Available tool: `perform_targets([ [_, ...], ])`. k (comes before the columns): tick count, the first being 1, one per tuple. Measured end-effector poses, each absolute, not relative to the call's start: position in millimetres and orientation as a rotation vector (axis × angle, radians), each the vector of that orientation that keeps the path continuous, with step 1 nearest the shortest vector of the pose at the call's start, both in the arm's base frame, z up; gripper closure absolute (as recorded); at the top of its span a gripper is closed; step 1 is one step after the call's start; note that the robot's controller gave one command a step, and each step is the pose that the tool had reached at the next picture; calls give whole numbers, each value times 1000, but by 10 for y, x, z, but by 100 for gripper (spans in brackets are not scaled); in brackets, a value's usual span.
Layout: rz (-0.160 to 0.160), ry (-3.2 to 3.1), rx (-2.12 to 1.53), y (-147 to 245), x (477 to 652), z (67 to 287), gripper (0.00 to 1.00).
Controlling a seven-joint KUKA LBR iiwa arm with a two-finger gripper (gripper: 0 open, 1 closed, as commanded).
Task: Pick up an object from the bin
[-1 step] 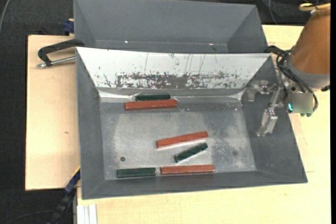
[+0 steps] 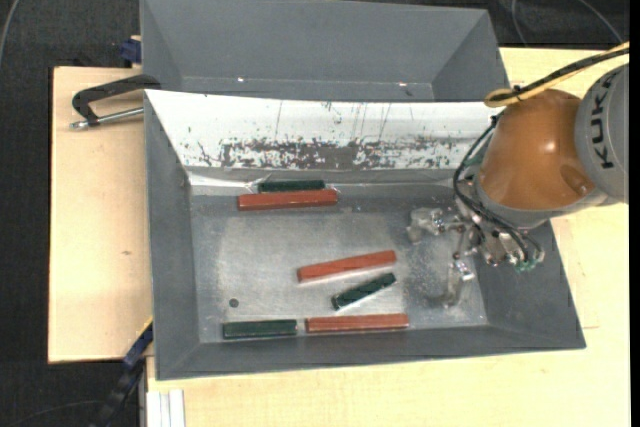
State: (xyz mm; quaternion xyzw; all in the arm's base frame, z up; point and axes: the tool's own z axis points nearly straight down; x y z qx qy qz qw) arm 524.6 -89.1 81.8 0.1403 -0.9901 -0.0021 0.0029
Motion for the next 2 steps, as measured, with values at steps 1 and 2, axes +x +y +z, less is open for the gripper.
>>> perform_targets([
  [1,-1,-3095,569,-329,5430,708,0],
  [2,-3,-3082,651,120,5608,711,0],
])
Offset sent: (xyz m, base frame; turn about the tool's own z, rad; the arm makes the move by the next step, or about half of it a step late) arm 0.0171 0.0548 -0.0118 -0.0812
